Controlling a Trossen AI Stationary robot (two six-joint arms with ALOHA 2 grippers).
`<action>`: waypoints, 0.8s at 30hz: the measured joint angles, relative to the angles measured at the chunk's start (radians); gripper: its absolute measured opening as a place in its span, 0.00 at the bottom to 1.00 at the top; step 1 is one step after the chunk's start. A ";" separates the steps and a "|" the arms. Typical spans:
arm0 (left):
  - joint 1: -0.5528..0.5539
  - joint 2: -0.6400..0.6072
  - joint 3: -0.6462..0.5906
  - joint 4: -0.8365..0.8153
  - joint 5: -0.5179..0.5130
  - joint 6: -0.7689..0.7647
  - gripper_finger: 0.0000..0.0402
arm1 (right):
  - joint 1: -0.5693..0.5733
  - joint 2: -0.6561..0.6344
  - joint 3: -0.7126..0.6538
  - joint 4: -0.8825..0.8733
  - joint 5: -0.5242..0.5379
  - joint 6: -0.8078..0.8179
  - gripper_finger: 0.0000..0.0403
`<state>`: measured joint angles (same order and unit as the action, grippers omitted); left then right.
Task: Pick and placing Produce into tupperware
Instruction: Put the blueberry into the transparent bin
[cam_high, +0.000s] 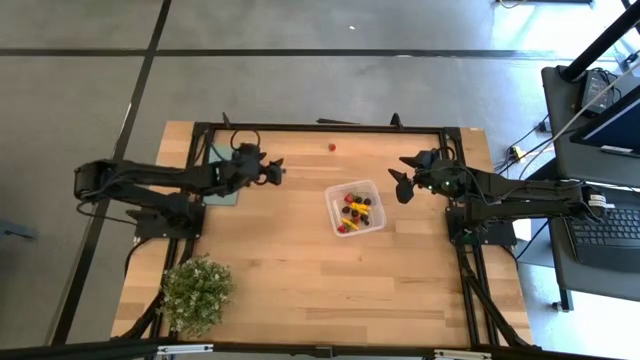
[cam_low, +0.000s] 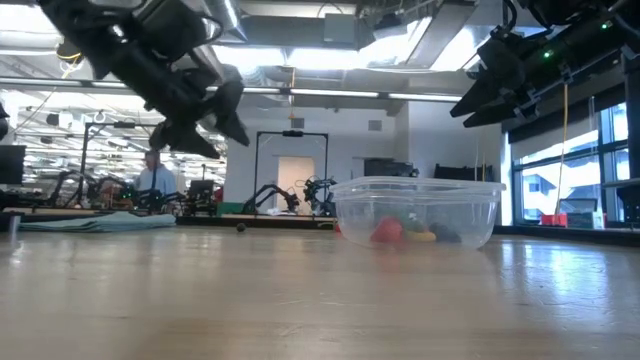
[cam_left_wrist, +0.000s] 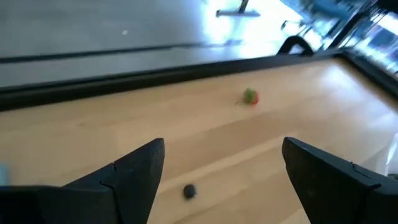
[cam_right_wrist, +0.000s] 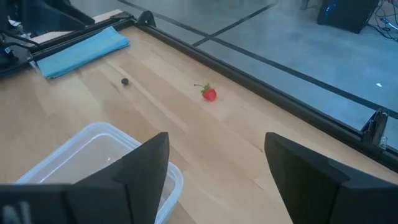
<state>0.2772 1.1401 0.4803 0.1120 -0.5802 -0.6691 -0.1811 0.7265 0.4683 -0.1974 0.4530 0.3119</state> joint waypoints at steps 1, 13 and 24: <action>0.000 0.004 -0.021 0.047 0.000 0.012 0.79 | 0.000 0.000 0.000 0.000 0.000 0.000 0.66; 0.005 0.011 -0.099 0.123 0.022 0.053 0.79 | 0.000 0.000 0.000 0.000 0.000 -0.001 0.66; 0.050 0.011 -0.099 0.169 0.109 0.077 0.79 | 0.000 0.000 0.000 -0.001 0.000 -0.002 0.66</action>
<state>0.3274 1.1511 0.3809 0.2813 -0.4715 -0.5919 -0.1810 0.7265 0.4683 -0.1982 0.4530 0.3103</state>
